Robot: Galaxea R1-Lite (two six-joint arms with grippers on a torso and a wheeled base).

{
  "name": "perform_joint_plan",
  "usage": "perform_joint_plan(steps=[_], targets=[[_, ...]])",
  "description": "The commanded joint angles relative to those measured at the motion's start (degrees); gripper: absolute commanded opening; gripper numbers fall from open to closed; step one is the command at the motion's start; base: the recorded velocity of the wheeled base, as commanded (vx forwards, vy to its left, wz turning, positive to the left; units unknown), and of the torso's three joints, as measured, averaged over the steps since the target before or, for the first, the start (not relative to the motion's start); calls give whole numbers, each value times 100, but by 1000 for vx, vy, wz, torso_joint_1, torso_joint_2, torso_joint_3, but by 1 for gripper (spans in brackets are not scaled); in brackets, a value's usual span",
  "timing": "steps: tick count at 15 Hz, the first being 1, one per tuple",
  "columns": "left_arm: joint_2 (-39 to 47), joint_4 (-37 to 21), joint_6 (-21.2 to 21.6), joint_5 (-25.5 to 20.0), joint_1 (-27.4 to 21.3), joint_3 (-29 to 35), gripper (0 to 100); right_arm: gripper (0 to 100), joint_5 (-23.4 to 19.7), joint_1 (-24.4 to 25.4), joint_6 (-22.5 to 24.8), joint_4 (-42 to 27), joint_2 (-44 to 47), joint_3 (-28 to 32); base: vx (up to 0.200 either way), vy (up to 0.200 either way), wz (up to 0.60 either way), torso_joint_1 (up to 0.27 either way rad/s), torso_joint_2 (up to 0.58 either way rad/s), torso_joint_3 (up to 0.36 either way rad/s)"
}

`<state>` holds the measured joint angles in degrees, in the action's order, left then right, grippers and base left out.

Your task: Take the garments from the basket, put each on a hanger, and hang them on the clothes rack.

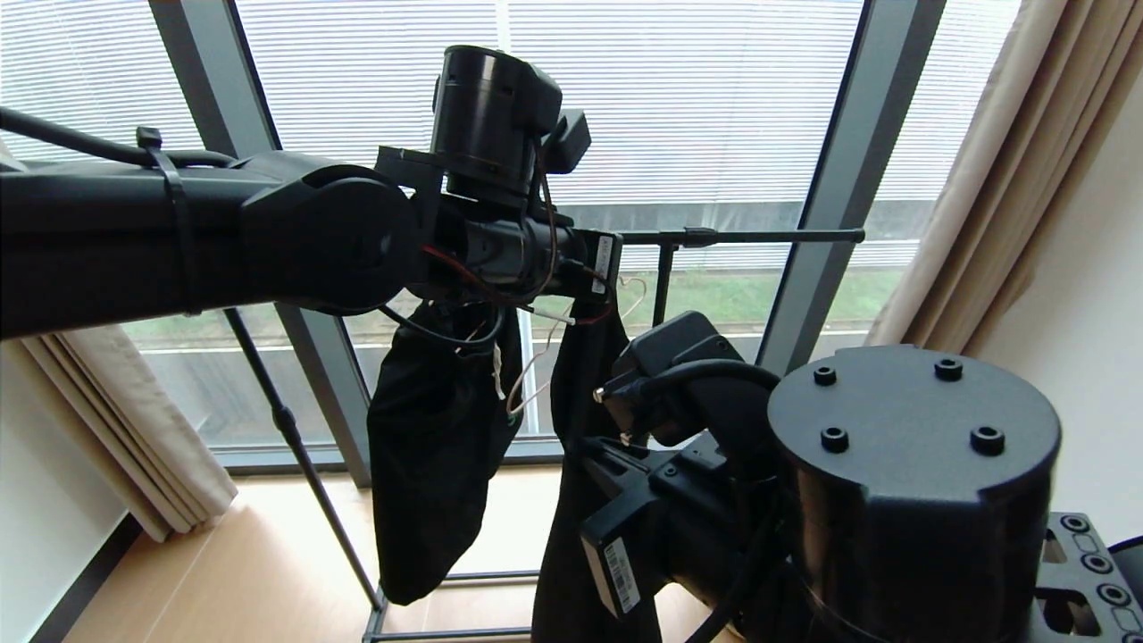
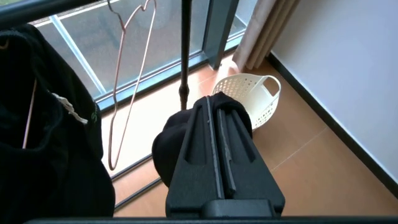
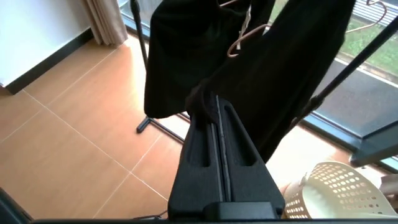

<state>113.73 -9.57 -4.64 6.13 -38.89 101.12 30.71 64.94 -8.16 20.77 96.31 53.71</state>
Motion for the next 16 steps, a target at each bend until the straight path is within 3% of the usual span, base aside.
perform_joint_plan(steps=[1,2,6,8,11,16], targets=[[-140,-1,-10,2,-5,-154,0,0,5,-333,394,-196,-253,-194,0,0,0,0,0,0],[-316,-10,-1,2,4,-339,0,0,-12,-693,859,-372,-411,-309,0,0,0,0,0,0],[-940,-722,43,2,22,-725,0,0,-3,-1757,1273,-337,-323,-256,0,0,0,0,0,0],[-1283,-748,60,2,22,-1200,0,0,-3,-1976,1237,-311,-165,25,0,0,0,0,0,0],[-1845,-722,289,20,-93,-2422,0,0,172,-2020,552,-144,433,526,0,0,0,0,0,0],[-1933,-704,227,2,-611,-3318,0,0,278,-2012,429,-12,1356,1845,0,0,0,0,0,0]])
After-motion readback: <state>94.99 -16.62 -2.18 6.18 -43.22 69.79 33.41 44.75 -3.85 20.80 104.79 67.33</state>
